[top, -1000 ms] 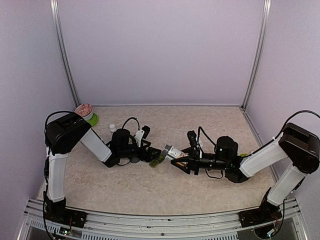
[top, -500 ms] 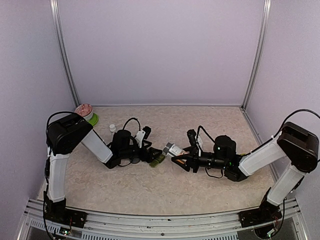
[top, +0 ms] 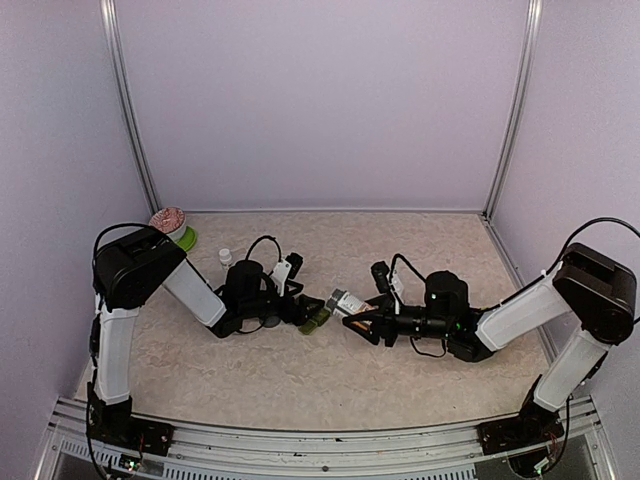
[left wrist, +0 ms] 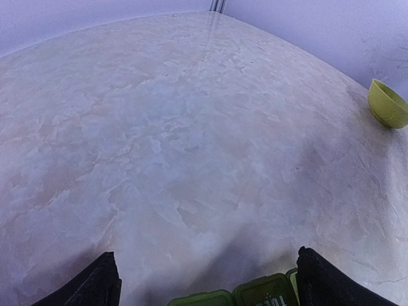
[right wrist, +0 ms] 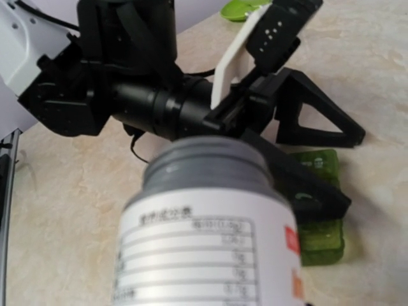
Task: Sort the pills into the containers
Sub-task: Pour the pill into the compartment of the pill container.
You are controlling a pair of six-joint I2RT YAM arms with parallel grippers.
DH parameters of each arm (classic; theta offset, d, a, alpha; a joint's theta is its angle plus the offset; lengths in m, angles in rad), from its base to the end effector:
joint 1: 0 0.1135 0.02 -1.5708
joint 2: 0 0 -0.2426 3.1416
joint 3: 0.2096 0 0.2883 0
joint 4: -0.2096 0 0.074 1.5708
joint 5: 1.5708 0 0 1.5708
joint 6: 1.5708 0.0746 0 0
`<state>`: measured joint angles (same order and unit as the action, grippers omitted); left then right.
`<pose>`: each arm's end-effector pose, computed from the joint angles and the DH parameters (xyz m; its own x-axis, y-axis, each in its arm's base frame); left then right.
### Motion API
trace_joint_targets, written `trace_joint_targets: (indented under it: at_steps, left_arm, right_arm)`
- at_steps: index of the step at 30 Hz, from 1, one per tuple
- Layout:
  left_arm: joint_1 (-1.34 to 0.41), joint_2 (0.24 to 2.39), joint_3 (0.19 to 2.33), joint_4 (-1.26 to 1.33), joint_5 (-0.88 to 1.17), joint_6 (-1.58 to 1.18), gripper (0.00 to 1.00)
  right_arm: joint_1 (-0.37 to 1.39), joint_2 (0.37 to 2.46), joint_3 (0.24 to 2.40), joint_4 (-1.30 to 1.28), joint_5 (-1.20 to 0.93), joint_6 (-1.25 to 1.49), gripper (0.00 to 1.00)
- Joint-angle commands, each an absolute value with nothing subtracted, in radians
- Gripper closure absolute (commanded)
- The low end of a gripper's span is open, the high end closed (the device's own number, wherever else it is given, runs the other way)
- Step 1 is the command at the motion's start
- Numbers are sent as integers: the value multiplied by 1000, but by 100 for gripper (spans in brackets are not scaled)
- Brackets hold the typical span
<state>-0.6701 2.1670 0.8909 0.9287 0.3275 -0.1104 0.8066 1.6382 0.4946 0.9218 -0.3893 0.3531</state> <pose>0.3233 -0.2868 0.0126 -0.3561 0.1491 -0.9225 0.7907 0.5742 -0.2124 0.2199 0.2703 0.0923 -0.4624 -0.0201 -0.8864 -0.8145 0.4048 0.4157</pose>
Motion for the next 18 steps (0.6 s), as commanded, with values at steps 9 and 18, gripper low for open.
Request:
trace_joint_targets:
  at_steps: [9, 18]
  left_arm:
    - [-677, 2187, 885, 890, 322, -97, 7]
    - [-674, 2187, 885, 894, 329, -103, 8]
  right_arm:
    - [799, 1670, 550, 852, -372, 329, 85]
    - [799, 1730, 583, 862, -376, 324, 85]
